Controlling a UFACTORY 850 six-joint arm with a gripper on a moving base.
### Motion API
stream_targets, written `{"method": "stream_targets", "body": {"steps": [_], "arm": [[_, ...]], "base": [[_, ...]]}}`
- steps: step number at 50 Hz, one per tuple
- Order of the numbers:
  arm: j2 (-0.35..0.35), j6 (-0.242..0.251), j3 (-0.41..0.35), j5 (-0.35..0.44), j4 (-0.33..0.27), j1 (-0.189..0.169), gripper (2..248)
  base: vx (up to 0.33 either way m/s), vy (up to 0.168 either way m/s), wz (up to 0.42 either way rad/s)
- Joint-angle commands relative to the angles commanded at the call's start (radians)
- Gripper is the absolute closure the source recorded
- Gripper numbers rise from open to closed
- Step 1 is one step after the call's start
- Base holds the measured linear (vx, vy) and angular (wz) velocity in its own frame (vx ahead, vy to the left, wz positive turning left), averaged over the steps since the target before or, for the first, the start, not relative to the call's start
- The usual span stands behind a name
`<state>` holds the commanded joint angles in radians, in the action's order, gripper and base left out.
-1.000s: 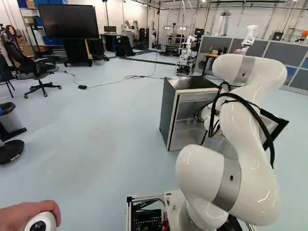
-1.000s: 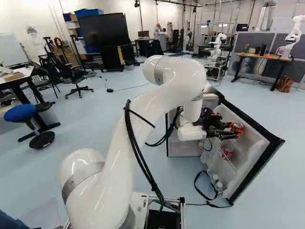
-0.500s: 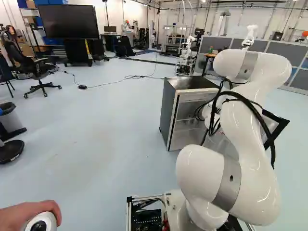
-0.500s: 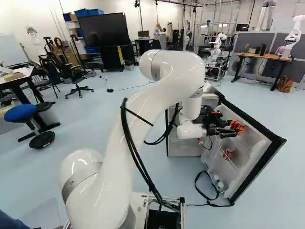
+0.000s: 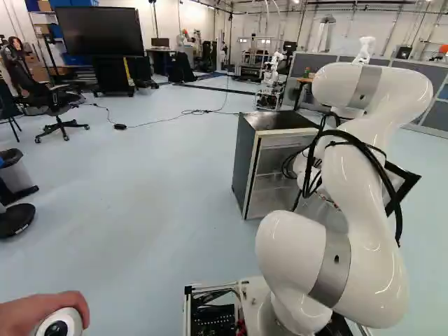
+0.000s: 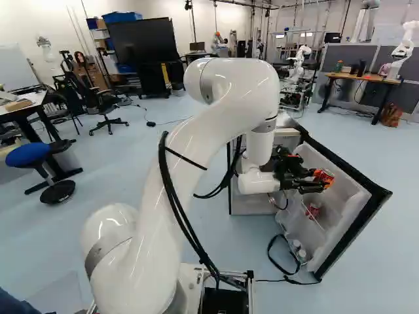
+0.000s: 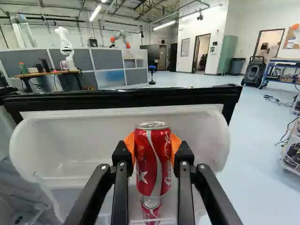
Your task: Grab a drink from the fridge
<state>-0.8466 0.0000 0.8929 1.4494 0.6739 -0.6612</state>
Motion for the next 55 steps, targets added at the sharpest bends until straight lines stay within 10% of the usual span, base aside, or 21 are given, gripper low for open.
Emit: {"method": "stream_targets", "body": {"steps": [55], "arm": [[0.195,0.0,-0.184,0.0,0.0,0.061,155]], "base": [[0.0,0.0,0.0]]}}
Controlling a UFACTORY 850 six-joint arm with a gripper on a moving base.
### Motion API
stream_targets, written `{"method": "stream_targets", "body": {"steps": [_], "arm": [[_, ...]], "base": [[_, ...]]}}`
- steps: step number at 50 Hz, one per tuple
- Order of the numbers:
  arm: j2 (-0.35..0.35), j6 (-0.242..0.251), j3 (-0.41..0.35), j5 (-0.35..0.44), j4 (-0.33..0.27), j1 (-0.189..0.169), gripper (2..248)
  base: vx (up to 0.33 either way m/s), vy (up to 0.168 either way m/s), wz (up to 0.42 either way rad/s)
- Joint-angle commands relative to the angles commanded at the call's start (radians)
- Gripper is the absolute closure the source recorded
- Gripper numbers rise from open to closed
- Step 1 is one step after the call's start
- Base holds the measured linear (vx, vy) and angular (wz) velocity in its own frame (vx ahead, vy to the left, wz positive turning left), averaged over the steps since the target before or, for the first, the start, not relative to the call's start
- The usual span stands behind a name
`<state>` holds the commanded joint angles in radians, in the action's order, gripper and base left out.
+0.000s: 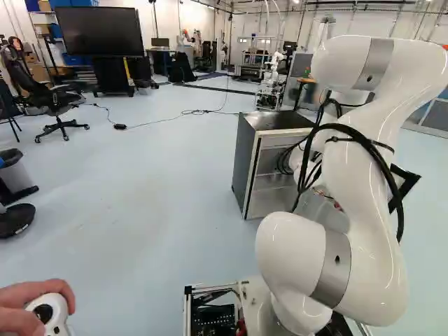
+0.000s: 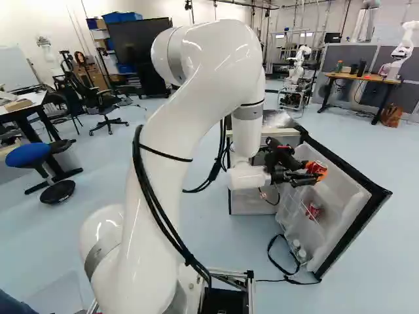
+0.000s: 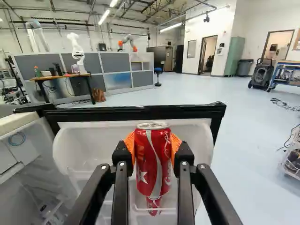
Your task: Grab a drink from the fridge
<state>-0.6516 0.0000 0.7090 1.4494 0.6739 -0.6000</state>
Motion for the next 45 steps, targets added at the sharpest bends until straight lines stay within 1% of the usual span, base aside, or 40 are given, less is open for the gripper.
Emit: {"method": "stream_targets", "body": {"steps": [19,33,38,45], "arm": [[0.057,0.0,-0.087,0.0,0.0,0.053,155],[0.084,0.0,-0.13,0.0,-0.002,0.103,155],[0.091,0.0,-0.141,0.0,-0.017,0.123,155],[0.1,0.0,-0.154,0.0,-0.056,0.15,155]], "base": [[0.0,0.0,0.0],[0.0,0.0,0.0],[0.0,0.0,0.0],[0.0,0.0,0.0]]}}
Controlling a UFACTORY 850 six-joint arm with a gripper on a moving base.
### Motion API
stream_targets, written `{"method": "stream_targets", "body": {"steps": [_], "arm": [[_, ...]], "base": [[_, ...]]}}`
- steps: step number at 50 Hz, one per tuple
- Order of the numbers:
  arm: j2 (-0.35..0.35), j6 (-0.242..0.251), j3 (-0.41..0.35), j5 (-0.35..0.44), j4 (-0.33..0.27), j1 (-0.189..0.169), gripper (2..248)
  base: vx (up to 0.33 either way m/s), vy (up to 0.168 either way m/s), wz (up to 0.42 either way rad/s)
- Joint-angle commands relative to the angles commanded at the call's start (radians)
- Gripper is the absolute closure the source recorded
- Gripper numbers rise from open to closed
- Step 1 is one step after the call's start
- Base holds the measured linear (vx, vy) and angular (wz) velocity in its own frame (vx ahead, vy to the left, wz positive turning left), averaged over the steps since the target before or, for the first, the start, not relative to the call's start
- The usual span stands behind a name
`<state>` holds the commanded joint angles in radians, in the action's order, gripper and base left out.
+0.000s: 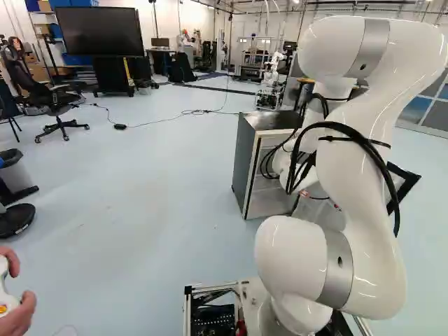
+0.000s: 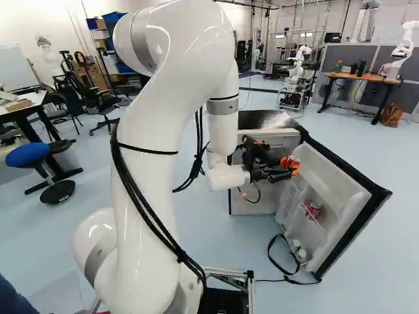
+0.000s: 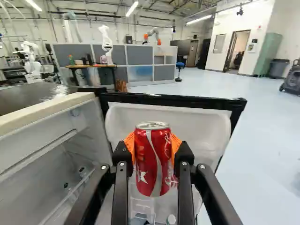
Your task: Grab a drink from the fridge
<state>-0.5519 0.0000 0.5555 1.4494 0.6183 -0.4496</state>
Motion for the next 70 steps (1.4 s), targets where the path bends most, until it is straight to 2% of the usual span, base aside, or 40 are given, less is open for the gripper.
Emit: {"method": "stream_targets", "body": {"steps": [22,43,62,70], "arm": [[0.006,0.0,-0.009,0.005,-0.141,0.085,155],[-0.027,0.0,0.04,0.04,-0.27,0.152,155],[-0.075,0.0,0.119,0.116,-0.359,0.192,155],[-0.075,0.0,0.119,0.116,-0.359,0.192,155]], "base": [[0.0,0.0,0.0],[0.0,0.0,0.0],[0.0,0.0,0.0],[0.0,0.0,0.0]]}}
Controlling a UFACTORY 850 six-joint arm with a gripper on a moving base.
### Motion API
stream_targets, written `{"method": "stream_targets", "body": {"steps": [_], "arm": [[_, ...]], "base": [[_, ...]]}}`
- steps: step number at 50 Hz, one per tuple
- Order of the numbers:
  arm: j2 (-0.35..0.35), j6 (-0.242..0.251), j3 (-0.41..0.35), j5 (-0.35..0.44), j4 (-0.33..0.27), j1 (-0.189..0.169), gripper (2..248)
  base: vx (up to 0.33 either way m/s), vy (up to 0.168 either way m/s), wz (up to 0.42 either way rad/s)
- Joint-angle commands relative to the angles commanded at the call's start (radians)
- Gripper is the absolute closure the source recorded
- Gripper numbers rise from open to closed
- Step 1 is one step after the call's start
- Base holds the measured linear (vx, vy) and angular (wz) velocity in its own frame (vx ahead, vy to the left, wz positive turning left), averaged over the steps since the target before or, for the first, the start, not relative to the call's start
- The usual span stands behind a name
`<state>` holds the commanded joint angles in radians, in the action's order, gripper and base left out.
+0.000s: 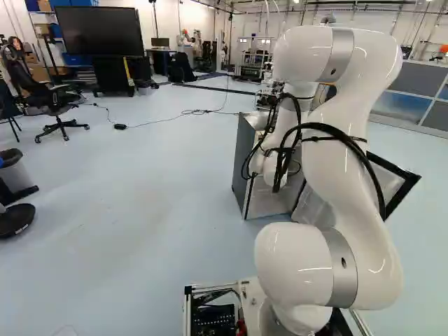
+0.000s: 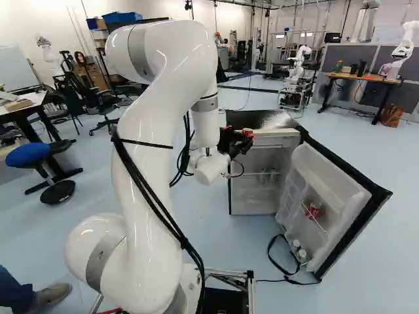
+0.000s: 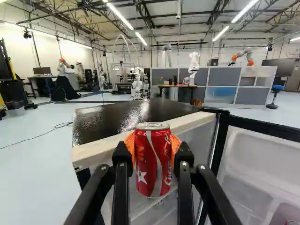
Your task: Grab a drink from the fridge
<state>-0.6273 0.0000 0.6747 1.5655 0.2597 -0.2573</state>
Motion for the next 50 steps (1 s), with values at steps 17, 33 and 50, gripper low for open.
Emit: {"method": "stream_targets", "body": {"steps": [17,33,50], "arm": [[0.014,0.0,-0.003,-0.005,0.0,0.0,155],[0.053,0.0,-0.009,-0.077,0.0,0.0,155],[0.095,0.0,-0.017,-0.203,0.0,0.0,155]], "base": [[0.0,0.0,0.0],[0.0,0.0,0.0],[0.0,0.0,0.0]]}}
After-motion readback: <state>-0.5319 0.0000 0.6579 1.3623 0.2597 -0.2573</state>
